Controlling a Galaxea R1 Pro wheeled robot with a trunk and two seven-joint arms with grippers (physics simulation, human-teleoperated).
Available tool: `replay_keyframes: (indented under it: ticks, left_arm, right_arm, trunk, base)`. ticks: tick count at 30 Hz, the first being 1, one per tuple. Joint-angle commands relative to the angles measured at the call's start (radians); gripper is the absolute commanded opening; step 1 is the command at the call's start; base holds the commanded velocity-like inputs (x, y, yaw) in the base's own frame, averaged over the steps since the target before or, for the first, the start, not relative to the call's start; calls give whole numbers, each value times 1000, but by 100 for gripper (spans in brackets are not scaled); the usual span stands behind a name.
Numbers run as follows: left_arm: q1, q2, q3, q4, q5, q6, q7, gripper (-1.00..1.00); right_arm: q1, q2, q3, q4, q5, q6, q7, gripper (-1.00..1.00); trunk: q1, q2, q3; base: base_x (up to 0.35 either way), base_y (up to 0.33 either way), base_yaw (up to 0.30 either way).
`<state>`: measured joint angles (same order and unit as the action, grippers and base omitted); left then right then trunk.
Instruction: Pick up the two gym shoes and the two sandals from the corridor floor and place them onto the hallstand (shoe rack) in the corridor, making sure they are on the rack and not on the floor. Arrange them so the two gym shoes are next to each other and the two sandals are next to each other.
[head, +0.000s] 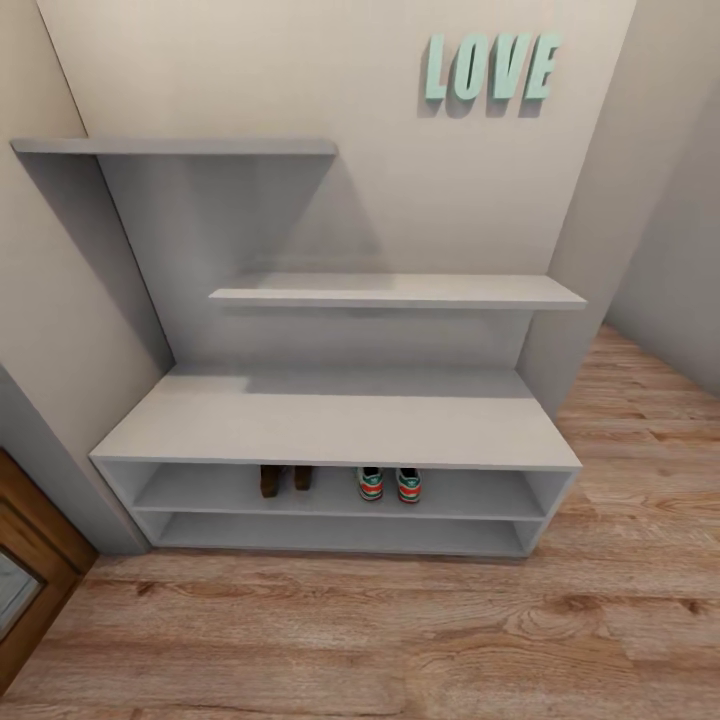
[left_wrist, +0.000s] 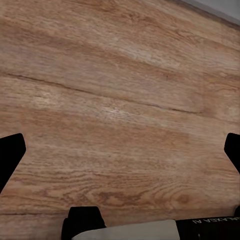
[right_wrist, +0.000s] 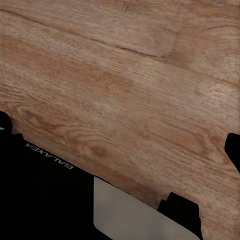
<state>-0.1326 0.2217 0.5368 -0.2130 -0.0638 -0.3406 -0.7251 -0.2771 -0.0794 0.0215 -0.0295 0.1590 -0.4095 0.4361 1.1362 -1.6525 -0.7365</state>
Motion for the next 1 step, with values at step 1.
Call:
replay_keyframes:
  ticks: [1]
  left_arm:
    - [-1,0,7,2,-7,-4,-4,100]
  right_arm:
    - [-1,0,1,0,5,-5,0,100]
  trunk:
    - [0,0,-1]
  base:
    - [0,0,0]
